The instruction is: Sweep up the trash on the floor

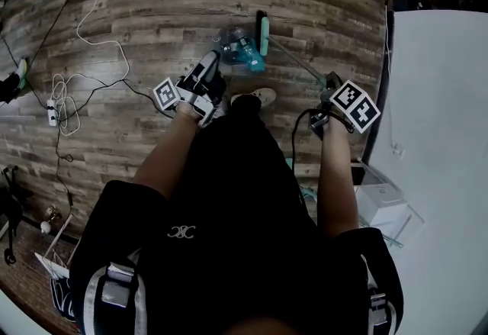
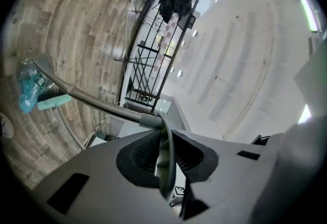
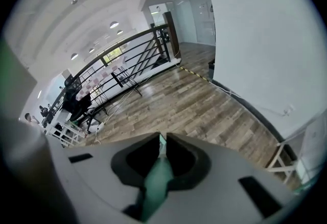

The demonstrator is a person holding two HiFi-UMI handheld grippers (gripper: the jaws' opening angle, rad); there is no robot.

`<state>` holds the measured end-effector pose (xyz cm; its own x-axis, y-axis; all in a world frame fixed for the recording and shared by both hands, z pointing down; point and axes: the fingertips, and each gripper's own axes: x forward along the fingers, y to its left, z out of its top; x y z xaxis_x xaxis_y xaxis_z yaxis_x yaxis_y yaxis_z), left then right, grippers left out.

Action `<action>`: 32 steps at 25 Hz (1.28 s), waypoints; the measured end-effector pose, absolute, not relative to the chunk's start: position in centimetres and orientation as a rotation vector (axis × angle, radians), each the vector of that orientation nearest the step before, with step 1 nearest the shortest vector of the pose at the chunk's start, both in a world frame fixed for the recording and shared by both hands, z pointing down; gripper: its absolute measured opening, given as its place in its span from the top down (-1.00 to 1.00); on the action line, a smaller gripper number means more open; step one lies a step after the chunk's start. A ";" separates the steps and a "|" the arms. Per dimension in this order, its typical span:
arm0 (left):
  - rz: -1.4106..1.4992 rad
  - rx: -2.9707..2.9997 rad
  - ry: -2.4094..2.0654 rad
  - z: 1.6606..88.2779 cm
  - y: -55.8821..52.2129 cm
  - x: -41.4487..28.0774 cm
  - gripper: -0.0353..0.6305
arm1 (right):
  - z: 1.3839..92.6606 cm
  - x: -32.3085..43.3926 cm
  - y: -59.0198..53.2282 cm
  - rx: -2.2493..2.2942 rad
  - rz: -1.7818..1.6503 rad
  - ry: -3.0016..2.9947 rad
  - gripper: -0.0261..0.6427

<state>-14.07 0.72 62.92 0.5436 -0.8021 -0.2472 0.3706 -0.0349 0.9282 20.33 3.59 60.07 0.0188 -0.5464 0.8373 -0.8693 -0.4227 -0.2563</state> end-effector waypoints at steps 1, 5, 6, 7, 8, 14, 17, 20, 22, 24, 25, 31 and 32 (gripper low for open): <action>-0.992 1.295 -0.410 62.1 0.5 -14.0 0.71 | 59.1 20.7 3.8 1.999 1.345 -1.459 0.77; -0.999 1.318 -0.350 58.9 0.0 -13.0 0.71 | 54.5 22.8 4.9 2.125 1.276 -1.484 0.77; -1.004 1.321 -0.335 58.1 -0.3 -12.8 0.71 | 53.4 23.4 5.1 2.153 1.262 -1.492 0.77; -1.010 1.323 -0.321 57.3 -0.5 -12.5 0.71 | 52.4 23.9 5.3 2.178 1.251 -1.500 0.77; -1.015 1.325 -0.309 56.4 -0.8 -12.3 0.71 | 51.5 24.4 5.5 2.201 1.244 -1.505 0.77; -1.007 1.358 -0.257 50.9 -1.7 -10.8 0.71 | 46.6 27.5 8.5 2.377 1.214 -1.504 0.77; -1.005 1.389 -0.231 48.2 -2.3 -9.7 0.71 | 44.9 29.2 10.1 2.455 1.176 -1.519 0.77; -1.009 1.418 -0.211 45.8 -2.8 -8.5 0.71 | 43.7 30.8 11.3 2.491 1.112 -1.524 0.77; -1.013 1.435 -0.201 44.3 -2.9 -7.6 0.71 | 43.3 31.7 12.0 2.500 1.059 -1.513 0.77; -1.017 1.451 -0.193 43.1 -2.9 -6.7 0.71 | 43.3 32.6 12.7 2.496 1.008 -1.491 0.77; -1.023 1.456 -0.191 42.6 -3.0 -6.4 0.71 | 43.3 33.1 12.9 2.490 0.980 -1.480 0.77; -1.059 1.463 -0.199 41.1 -4.0 -4.9 0.71 | 44.1 35.9 13.7 2.473 0.923 -1.412 0.78; -1.055 1.466 -0.202 41.1 -4.1 -4.6 0.71 | 44.3 36.3 13.7 2.477 0.935 -1.404 0.78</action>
<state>-4.58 -4.06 41.12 0.5656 -0.6745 -0.4746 0.4511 -0.2287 0.8627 36.32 13.74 44.29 0.3701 -0.7253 0.5804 -0.8153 -0.5531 -0.1714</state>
